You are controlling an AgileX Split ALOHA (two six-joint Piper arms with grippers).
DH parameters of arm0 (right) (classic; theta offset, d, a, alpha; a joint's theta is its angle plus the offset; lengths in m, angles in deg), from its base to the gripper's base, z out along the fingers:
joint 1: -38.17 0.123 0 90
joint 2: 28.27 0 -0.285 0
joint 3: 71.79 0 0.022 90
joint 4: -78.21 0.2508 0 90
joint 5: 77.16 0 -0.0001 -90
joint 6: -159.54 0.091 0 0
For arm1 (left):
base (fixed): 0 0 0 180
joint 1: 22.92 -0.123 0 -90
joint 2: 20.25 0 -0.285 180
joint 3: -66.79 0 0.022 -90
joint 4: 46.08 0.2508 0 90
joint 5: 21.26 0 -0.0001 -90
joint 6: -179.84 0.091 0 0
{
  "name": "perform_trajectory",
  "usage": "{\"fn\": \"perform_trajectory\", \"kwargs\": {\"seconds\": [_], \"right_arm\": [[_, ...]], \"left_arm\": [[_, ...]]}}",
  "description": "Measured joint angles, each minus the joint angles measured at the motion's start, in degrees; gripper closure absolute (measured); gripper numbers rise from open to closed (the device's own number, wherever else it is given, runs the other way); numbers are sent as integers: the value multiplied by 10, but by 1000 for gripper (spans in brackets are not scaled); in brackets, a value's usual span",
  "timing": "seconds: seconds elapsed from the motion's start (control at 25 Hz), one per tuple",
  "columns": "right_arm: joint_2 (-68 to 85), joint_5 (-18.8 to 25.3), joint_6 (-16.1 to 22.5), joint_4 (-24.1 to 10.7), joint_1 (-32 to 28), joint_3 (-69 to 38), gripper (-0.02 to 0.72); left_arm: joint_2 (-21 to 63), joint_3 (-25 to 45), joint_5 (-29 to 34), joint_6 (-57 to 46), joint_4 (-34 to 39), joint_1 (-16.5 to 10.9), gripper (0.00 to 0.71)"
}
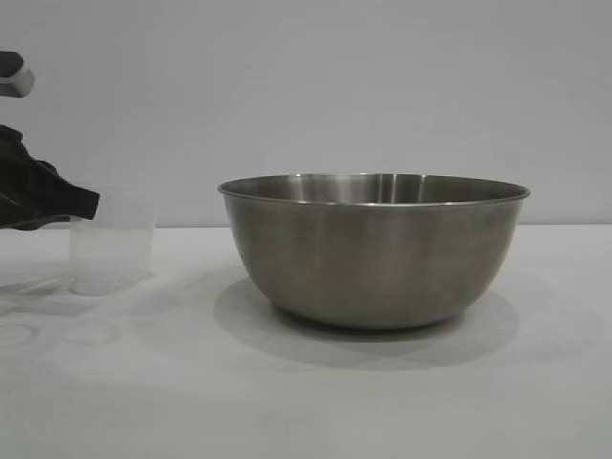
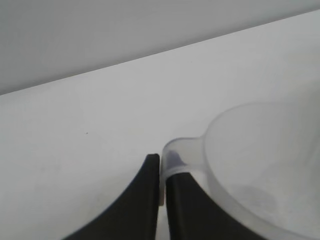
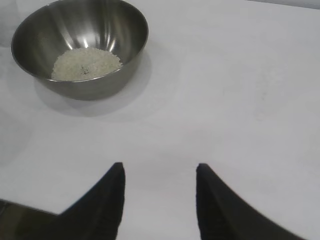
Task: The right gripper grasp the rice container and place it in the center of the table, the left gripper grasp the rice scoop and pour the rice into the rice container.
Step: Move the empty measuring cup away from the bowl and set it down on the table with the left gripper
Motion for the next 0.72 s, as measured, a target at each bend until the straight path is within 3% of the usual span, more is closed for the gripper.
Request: {"fn": "perform_trajectory", "kwargs": {"seconds": [0.08, 0.16, 0.32, 0.48, 0.52, 0.72], "right_arm": [[0, 0, 0, 0, 0, 0, 380], [0, 0, 0, 0, 0, 0, 380], [0, 0, 0, 0, 0, 0, 380], [0, 0, 0, 0, 0, 0, 380], [0, 0, 0, 0, 0, 0, 380], [0, 0, 0, 0, 0, 0, 380]], "left_arm": [[0, 11, 0, 0, 0, 0, 710], [0, 21, 0, 0, 0, 0, 661], [0, 48, 0, 0, 0, 0, 470], [17, 80, 1, 0, -18, 0, 470], [26, 83, 1, -1, -30, 0, 444], [89, 85, 0, -53, -106, 0, 444]]}}
